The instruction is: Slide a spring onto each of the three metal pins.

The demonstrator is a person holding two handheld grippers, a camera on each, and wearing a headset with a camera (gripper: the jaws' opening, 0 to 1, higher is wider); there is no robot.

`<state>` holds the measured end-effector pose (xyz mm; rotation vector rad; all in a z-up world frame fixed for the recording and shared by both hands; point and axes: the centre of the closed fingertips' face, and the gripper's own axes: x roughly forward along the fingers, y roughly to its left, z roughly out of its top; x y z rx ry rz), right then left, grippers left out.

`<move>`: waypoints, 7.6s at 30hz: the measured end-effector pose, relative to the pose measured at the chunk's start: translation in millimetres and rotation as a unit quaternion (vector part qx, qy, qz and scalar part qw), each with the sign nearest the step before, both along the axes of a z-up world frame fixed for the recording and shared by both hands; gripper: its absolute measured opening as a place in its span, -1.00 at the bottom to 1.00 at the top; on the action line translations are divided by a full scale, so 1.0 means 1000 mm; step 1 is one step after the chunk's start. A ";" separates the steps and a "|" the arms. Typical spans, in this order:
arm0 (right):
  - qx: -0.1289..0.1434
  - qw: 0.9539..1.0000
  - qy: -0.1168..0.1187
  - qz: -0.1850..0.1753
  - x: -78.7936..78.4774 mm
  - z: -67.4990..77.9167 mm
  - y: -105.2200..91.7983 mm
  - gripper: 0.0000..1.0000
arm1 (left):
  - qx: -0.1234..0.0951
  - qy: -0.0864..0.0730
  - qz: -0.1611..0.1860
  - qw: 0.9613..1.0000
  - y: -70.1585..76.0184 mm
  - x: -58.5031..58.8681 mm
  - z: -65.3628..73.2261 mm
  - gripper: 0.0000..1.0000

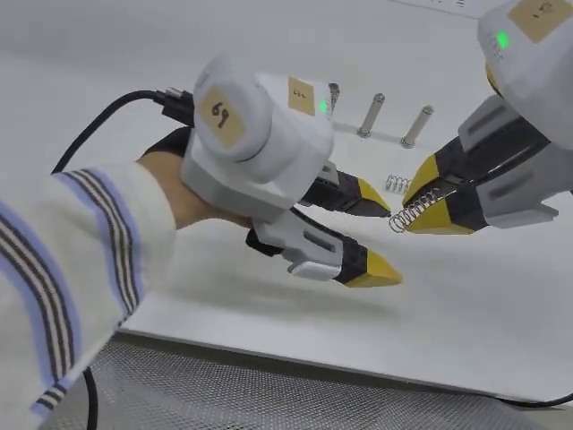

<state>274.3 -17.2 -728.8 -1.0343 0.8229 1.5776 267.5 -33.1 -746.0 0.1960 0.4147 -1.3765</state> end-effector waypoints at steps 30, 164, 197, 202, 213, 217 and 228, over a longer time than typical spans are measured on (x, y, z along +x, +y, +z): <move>0.000 0.999 -0.027 -0.047 0.044 0.010 -0.027 -0.83 | 0.021 -0.021 0.175 0.984 0.054 0.060 -0.014 0.96; -0.142 0.987 -0.039 0.067 0.162 -0.076 0.026 -0.82 | 0.049 0.020 0.236 0.970 0.078 0.081 -0.026 0.85; -0.127 0.987 -0.077 0.055 0.163 -0.030 0.001 -0.70 | 0.050 0.004 0.235 0.971 0.081 0.089 -0.017 0.88; -0.112 0.989 -0.085 0.034 0.161 -0.016 -0.004 -0.65 | 0.046 0.005 0.244 0.969 0.082 0.090 -0.012 0.87; -0.052 0.994 -0.094 -0.016 0.144 -0.002 -0.015 -0.45 | 0.050 0.008 0.251 0.967 0.089 0.091 -0.010 0.91; -0.035 0.994 -0.099 -0.037 0.136 -0.002 -0.020 -0.37 | 0.055 0.013 0.250 0.967 0.093 0.090 -0.011 0.90; 0.035 0.989 -0.077 -0.122 0.120 -0.003 -0.032 -0.22 | 0.058 0.016 0.257 0.965 0.108 0.090 -0.007 0.87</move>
